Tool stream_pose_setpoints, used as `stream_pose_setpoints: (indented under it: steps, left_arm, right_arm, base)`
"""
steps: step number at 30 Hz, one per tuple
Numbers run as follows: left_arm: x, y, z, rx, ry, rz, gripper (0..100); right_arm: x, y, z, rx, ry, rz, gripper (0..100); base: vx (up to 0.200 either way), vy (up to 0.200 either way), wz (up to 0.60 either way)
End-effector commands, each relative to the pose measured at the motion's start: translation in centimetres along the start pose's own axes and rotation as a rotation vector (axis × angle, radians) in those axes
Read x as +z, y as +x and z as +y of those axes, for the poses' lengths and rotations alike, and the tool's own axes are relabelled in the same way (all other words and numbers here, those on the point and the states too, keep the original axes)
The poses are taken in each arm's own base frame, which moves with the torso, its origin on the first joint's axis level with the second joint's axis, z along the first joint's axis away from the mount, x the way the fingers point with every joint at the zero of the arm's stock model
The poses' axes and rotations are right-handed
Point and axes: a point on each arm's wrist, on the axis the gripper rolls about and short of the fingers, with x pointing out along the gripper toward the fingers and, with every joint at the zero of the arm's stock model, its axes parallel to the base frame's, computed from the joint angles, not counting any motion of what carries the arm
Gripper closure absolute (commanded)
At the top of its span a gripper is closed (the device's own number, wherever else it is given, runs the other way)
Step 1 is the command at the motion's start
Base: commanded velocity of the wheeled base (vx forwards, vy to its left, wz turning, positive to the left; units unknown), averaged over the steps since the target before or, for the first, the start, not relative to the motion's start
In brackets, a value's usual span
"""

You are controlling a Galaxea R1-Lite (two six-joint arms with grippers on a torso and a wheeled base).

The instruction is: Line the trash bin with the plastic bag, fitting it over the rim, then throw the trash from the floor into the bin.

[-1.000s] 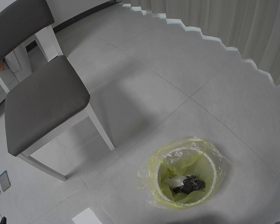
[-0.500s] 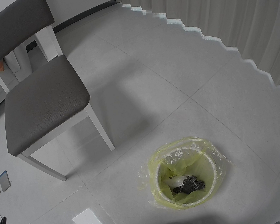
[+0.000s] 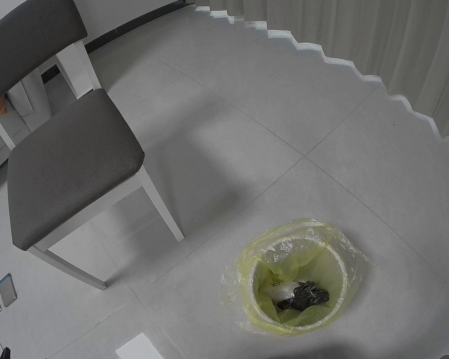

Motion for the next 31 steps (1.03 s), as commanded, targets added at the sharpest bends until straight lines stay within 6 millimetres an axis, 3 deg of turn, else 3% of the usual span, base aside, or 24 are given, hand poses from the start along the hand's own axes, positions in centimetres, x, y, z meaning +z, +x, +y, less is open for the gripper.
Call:
stream_pose_setpoints:
  steps: [1,4,9,13,31]
  left_arm:
    - [-0.49,0.00,-0.01,0.000,0.000,0.000,0]
    - [-0.49,0.00,-0.01,0.000,0.000,0.000,0]
    - [-0.47,0.00,-0.01,0.001,0.000,-0.001,0]
    - [-0.49,0.00,-0.01,0.000,0.000,0.000,0]
    - [-0.49,0.00,-0.01,0.000,0.000,0.000,0]
  right_arm:
    - [-0.63,-0.03,-0.40,-0.075,-0.361,0.011,0]
    - [-1.38,-0.10,-0.32,0.058,-0.345,0.109,0]
    - [-1.33,-0.09,-0.29,0.068,-0.411,0.100,0]
    - [-1.35,-0.08,-0.32,0.053,-0.341,0.100,0]
    - [-1.34,-0.08,-0.31,0.054,-0.354,0.099,0]
  base:
    - [0.000,0.000,0.00]
    - [0.000,0.000,0.00]
    - [0.000,0.000,0.00]
    - [0.000,0.000,0.00]
    - [0.000,0.000,0.00]
